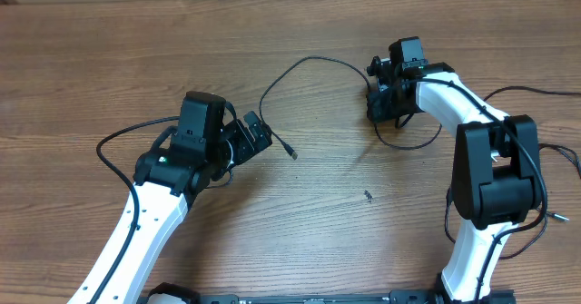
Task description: Untangle cables
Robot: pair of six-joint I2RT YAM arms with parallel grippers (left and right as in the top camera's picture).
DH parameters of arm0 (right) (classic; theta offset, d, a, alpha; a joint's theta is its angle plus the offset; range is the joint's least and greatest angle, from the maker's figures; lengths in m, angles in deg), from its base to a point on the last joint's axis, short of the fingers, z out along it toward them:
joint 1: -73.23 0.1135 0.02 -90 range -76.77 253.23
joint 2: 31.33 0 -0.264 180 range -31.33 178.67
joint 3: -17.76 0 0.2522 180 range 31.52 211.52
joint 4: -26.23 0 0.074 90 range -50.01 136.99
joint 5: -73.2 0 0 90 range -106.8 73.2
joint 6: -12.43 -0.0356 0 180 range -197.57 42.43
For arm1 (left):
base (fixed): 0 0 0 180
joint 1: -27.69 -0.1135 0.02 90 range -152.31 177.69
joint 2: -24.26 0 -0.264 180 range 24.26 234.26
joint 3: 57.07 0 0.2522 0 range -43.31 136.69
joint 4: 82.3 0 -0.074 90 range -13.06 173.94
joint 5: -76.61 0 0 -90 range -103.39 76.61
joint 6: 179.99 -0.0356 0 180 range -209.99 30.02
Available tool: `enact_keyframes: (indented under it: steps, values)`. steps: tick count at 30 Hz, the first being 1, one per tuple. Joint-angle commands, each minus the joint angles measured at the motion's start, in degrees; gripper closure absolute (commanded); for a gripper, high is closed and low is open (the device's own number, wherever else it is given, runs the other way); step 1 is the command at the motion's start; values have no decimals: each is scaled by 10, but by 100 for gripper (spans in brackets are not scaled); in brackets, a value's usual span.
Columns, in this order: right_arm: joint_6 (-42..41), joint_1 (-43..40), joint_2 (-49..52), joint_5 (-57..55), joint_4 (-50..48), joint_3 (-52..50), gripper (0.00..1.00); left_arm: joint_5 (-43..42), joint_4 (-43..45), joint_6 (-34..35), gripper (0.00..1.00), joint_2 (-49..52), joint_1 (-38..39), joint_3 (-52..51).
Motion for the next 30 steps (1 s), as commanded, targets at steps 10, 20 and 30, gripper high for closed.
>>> enact_keyframes:
  steps: [10,20,30]
  values:
    - [-4,1,-8,79,105,135,96,3,0,-2,0,-3,4,5]
    - [-3,1,-65,112,116,226,90,3,0,-2,1,-3,4,5]
    - [106,0,3,22,65,216,28,3,0,-2,0,-3,4,5]
